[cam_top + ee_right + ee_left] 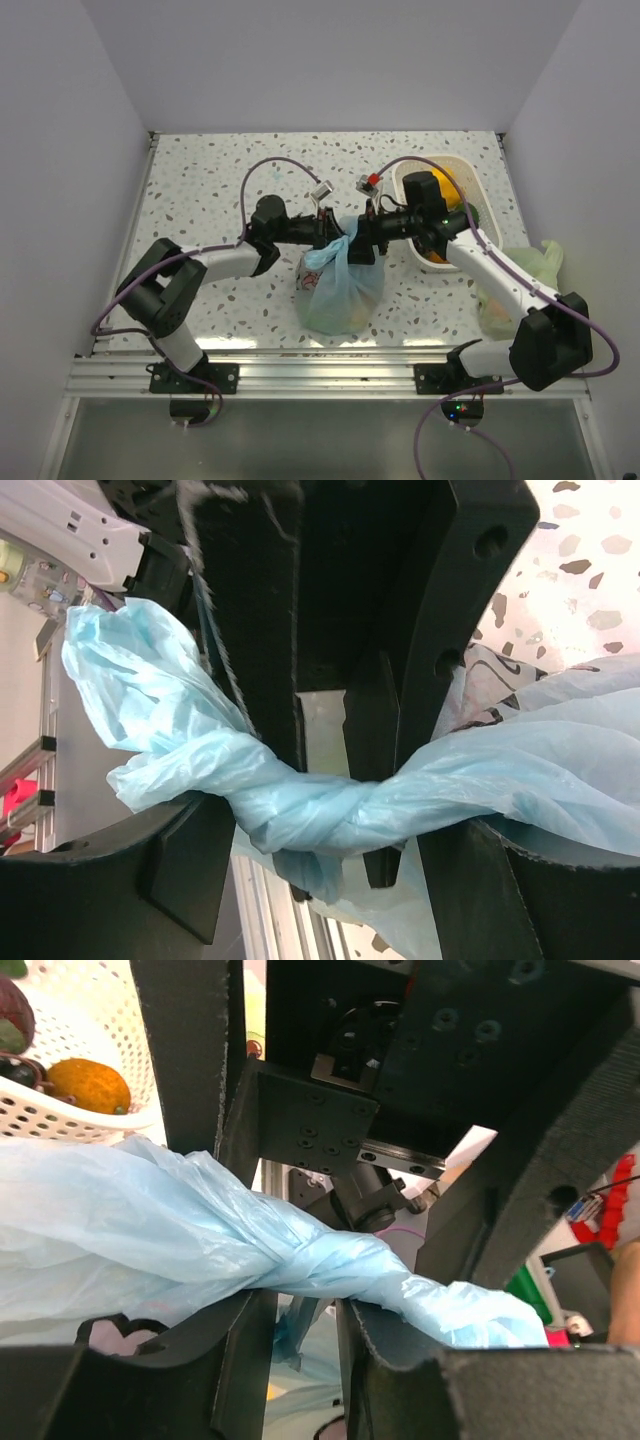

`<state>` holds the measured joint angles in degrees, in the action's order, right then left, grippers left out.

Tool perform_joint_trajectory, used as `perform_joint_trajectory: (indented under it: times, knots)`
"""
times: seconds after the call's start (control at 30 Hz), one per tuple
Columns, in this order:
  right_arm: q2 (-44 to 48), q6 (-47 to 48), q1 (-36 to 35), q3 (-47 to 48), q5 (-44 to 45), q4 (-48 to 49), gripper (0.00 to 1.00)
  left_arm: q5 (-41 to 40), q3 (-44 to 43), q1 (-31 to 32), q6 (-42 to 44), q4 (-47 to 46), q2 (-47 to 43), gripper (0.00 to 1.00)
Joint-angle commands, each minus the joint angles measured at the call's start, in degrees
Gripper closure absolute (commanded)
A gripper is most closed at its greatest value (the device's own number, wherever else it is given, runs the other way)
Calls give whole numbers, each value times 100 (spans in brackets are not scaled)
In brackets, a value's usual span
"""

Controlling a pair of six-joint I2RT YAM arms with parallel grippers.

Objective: Place the fake fruits into the plastic bag and tie a complex knot

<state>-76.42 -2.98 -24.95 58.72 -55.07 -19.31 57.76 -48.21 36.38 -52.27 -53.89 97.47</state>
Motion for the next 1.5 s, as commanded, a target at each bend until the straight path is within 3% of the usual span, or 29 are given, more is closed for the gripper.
perform_joint_trajectory:
  times: [0.0, 0.33, 0.5, 0.57, 0.63, 0.77, 0.9, 1.0, 1.17, 1.27, 1.37, 1.47]
  knots:
    - [215, 193, 43, 263, -118, -196, 29, 95, 13, -157, 402, 212, -465, 63]
    - [224, 193, 87, 324, -153, -275, 31, 78, 92, -307, 833, 862, -729, 62]
    - [207, 202, 87, 351, -145, -310, 31, -10, 4, -290, 920, 897, -633, 84]
    - [198, 202, 87, 351, -136, -310, 31, -36, -92, -220, 964, 880, -545, 100]
    - [180, 132, 87, 333, -127, -205, 31, -98, -154, -149, 956, 810, -440, 100]
    - [136, -184, 96, 237, -153, 224, 36, -194, -215, 166, 115, -382, -106, 100]
    - [93, -133, 78, 341, -197, 130, 35, -265, -400, 326, -230, -877, 193, 100]
    - [58, 350, 95, 604, -127, -589, 31, -274, -444, 273, -362, -1062, 272, 100]
    - [-223, 2113, 96, 1229, 259, -2791, 13, -212, -400, 238, -363, -1098, 211, 100]
    - [-382, 2573, 122, 1615, 707, -3559, 2, -204, -339, 229, -336, -1071, 167, 100]
    - [-391, 2706, 157, 1932, 1076, -3930, 3, -195, -312, 220, -328, -1062, 149, 100]
    - [-234, 2672, 315, 2038, 1244, -4054, 12, -186, -339, 203, -310, -1036, 141, 100]
